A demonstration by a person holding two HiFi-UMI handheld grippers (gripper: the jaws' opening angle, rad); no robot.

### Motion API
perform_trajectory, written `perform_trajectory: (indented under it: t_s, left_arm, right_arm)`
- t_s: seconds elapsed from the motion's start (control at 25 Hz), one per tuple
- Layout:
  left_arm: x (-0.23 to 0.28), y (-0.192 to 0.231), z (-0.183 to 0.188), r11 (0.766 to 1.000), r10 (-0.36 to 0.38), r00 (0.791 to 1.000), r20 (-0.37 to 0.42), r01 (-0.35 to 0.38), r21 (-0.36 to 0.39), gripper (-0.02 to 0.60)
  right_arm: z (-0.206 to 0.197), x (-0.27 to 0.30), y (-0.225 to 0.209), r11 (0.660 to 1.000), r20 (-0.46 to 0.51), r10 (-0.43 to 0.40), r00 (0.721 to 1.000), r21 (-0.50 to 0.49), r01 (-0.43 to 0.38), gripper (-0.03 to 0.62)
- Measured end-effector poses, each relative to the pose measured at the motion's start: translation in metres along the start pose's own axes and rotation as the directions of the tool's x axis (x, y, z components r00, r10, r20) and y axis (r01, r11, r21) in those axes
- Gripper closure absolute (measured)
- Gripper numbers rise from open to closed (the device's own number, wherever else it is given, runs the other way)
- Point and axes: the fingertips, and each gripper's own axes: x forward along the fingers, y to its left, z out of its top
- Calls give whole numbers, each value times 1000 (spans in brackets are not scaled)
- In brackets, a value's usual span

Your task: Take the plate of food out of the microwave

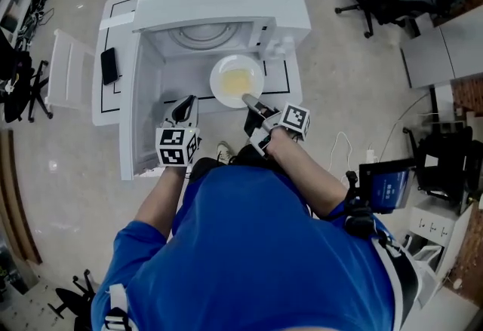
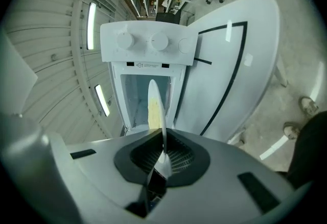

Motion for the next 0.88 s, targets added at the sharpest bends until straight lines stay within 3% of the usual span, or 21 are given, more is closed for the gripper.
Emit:
perform_trajectory:
  t_s: [0.88]
  left_arm:
    - [-17,-69,-8,995,65,998,25,-64,-71,571]
  right_arm:
    - [7,-93,0,1000,-109,-4,994,-24,1,576]
